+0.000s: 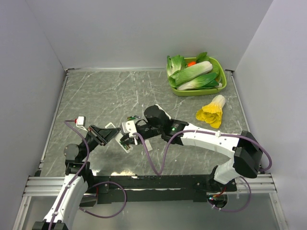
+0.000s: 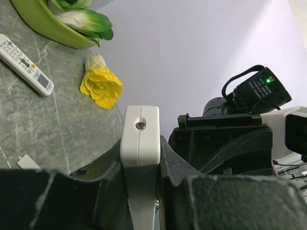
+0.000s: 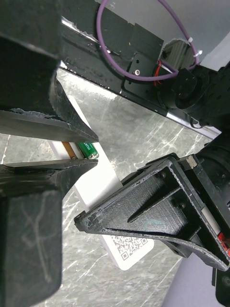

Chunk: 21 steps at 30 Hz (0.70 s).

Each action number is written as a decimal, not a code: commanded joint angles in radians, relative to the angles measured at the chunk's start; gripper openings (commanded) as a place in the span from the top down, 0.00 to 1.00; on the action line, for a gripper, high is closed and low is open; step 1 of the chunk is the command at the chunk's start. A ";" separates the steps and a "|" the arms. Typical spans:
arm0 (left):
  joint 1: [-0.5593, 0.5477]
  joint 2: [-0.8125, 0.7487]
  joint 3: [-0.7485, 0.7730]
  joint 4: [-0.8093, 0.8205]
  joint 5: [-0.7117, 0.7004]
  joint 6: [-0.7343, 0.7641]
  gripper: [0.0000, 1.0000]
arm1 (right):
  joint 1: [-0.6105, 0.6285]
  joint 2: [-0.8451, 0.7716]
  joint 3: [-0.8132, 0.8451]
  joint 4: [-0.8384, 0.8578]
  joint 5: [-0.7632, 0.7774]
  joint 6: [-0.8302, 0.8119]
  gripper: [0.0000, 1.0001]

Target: Load the batteries into the remote control

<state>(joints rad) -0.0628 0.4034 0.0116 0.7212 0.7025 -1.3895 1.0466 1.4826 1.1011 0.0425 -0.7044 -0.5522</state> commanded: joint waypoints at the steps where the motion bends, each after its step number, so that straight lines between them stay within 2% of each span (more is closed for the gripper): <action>1: -0.003 0.000 -0.027 0.103 0.009 -0.040 0.98 | -0.003 -0.022 0.020 0.000 -0.033 -0.023 0.73; 13: -0.003 -0.012 -0.039 0.218 -0.043 -0.172 0.98 | -0.003 -0.019 -0.040 0.003 0.006 -0.040 0.82; 21: -0.003 -0.023 -0.033 0.279 -0.097 -0.256 0.98 | -0.005 -0.031 -0.105 0.031 0.034 -0.034 0.84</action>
<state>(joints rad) -0.0624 0.4034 0.0116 0.8051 0.6613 -1.5120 1.0466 1.4536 1.0626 0.1471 -0.7193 -0.5747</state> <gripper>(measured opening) 0.275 0.167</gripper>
